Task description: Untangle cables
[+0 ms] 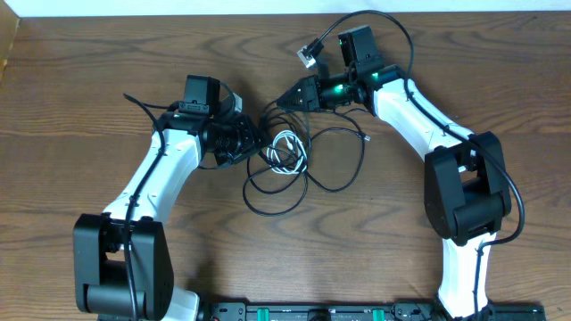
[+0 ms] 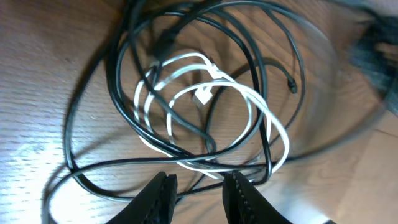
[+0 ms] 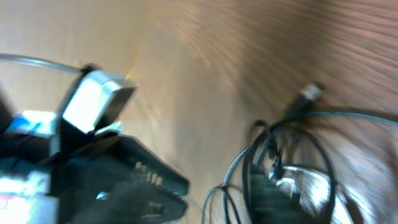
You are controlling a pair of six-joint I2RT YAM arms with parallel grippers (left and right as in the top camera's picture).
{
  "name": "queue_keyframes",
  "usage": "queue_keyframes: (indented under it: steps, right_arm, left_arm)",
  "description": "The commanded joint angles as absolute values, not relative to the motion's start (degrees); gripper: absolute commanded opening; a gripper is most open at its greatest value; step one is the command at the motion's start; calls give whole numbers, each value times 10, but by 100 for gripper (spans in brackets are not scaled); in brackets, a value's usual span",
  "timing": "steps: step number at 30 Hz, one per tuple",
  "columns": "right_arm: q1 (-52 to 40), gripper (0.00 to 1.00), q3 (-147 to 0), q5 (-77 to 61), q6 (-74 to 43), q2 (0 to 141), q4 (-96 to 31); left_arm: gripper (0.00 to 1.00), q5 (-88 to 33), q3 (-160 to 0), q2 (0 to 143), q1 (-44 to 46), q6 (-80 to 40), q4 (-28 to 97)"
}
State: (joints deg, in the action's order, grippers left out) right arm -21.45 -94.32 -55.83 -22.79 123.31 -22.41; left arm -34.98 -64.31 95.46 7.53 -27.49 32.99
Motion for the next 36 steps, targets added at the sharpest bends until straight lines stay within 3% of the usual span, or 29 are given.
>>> queue_keyframes:
  steps: [1,2,3,13,18,23,26,31,36]
  right_arm:
    - [-214,66,-944,-462,-260,1231,-261]
    - [-214,53,-944,-455,-252,1231,-272]
    - [-213,48,-945,-451,-234,1230,-282]
    - [-257,60,-1069,-183,-159,1185,-503]
    - [-315,55,-1058,-163,-119,1192,-536]
    - [-390,38,-1055,-13,-129,1226,-556]
    - [-405,15,-1055,88,-185,1250,-558]
    - [-404,18,-1055,93,-272,1293,-559]
    - [-407,18,-1055,-37,-272,1310,-557]
  left_arm:
    - [30,-256,-640,955,75,-251,336]
    - [30,-222,-640,955,74,-251,339]
    - [30,-196,-640,955,74,-251,342]
    - [30,-59,-640,955,11,-320,321]
    - [30,-29,-640,955,-3,-320,338]
    - [30,-6,-640,955,-3,-320,338]
    - [30,-6,-640,955,-3,-320,338]
    - [30,-6,-640,955,-3,-320,338]
    - [30,-6,-640,955,-3,-320,338]
